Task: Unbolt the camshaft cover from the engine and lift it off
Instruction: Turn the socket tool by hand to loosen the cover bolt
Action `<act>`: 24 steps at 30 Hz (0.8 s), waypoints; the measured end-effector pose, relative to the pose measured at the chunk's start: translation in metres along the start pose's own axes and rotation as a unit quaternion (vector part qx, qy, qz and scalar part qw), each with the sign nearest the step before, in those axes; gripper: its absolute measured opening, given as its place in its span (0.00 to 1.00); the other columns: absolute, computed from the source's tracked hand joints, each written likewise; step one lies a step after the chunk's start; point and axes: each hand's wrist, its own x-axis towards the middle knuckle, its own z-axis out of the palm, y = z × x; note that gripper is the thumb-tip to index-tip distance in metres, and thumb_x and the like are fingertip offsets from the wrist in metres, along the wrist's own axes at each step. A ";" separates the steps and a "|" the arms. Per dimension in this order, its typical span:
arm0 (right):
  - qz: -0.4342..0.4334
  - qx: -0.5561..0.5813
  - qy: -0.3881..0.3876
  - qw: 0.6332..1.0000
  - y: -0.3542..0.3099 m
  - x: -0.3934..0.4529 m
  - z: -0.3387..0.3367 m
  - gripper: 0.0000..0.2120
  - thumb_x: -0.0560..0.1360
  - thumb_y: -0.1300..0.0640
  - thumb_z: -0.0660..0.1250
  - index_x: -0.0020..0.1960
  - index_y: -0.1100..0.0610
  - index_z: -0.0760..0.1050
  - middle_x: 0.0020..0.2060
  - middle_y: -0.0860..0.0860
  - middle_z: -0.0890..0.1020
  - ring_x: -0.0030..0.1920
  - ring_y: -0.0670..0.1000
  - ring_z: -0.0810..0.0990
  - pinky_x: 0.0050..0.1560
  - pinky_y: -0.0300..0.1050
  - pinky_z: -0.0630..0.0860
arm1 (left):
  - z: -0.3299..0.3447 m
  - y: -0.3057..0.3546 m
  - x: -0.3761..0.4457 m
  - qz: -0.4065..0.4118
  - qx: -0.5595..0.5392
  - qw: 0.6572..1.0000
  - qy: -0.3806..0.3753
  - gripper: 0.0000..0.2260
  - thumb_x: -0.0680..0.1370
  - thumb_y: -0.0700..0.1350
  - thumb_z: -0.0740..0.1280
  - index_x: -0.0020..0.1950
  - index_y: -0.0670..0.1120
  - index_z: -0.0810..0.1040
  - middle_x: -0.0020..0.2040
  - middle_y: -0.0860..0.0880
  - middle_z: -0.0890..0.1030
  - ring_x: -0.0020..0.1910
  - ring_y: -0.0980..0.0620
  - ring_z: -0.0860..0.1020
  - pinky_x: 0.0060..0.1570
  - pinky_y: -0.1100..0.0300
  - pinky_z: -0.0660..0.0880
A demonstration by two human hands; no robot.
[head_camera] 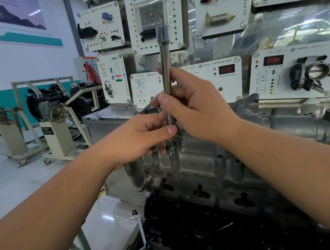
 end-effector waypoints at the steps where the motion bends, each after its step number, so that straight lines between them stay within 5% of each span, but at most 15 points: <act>1: -0.004 0.004 0.002 1.000 0.000 0.000 0.000 0.15 0.80 0.56 0.64 0.63 0.40 0.69 0.39 0.42 0.85 0.39 0.50 0.85 0.44 0.56 0.82 | 0.000 -0.001 0.001 -0.001 0.000 1.000 0.002 0.21 0.76 0.57 0.68 0.56 0.40 0.80 0.39 0.49 0.80 0.37 0.55 0.82 0.34 0.63 0.74; 6: 0.024 0.012 0.021 0.999 0.000 0.001 -0.001 0.24 0.77 0.56 0.72 0.71 0.52 0.71 0.42 0.46 0.86 0.42 0.48 0.85 0.49 0.52 0.82 | 0.007 0.001 0.003 0.016 -0.039 0.999 0.035 0.20 0.71 0.57 0.72 0.49 0.40 0.79 0.38 0.46 0.78 0.34 0.56 0.80 0.33 0.66 0.74; 9: 0.011 -0.015 0.016 1.000 0.002 0.001 -0.001 0.15 0.79 0.57 0.67 0.63 0.42 0.73 0.41 0.48 0.86 0.41 0.51 0.85 0.47 0.57 0.81 | 0.008 0.000 0.004 0.033 -0.062 0.997 0.024 0.25 0.71 0.56 0.71 0.55 0.36 0.80 0.42 0.37 0.76 0.36 0.54 0.77 0.38 0.67 0.76; 12: 0.011 -0.012 0.013 1.000 -0.002 0.001 -0.002 0.18 0.79 0.57 0.63 0.56 0.32 0.68 0.44 0.42 0.86 0.42 0.44 0.86 0.47 0.52 0.82 | 0.004 -0.002 0.001 0.036 -0.050 0.998 0.001 0.29 0.75 0.57 0.68 0.57 0.29 0.76 0.44 0.31 0.75 0.37 0.53 0.79 0.39 0.66 0.76; 16: 0.002 -0.001 0.013 1.000 -0.001 0.001 -0.001 0.12 0.79 0.53 0.65 0.58 0.38 0.73 0.42 0.48 0.86 0.41 0.53 0.85 0.45 0.58 0.81 | 0.002 -0.002 0.000 0.033 -0.026 0.999 0.010 0.28 0.75 0.58 0.68 0.53 0.30 0.75 0.37 0.44 0.78 0.36 0.55 0.81 0.36 0.66 0.75; 19: 0.002 0.009 0.029 1.000 0.001 0.001 -0.002 0.13 0.77 0.54 0.70 0.59 0.42 0.73 0.41 0.46 0.85 0.40 0.49 0.84 0.45 0.51 0.82 | 0.006 -0.002 0.003 0.043 -0.036 0.998 0.030 0.30 0.72 0.58 0.71 0.51 0.29 0.73 0.39 0.41 0.75 0.35 0.53 0.79 0.36 0.67 0.75; 24: 0.006 0.034 0.006 0.999 0.001 0.001 -0.001 0.16 0.79 0.57 0.64 0.60 0.39 0.70 0.43 0.46 0.87 0.41 0.47 0.86 0.49 0.53 0.83 | 0.006 -0.003 0.002 0.029 -0.033 0.999 0.013 0.26 0.77 0.56 0.68 0.51 0.30 0.75 0.39 0.41 0.75 0.36 0.54 0.79 0.38 0.67 0.76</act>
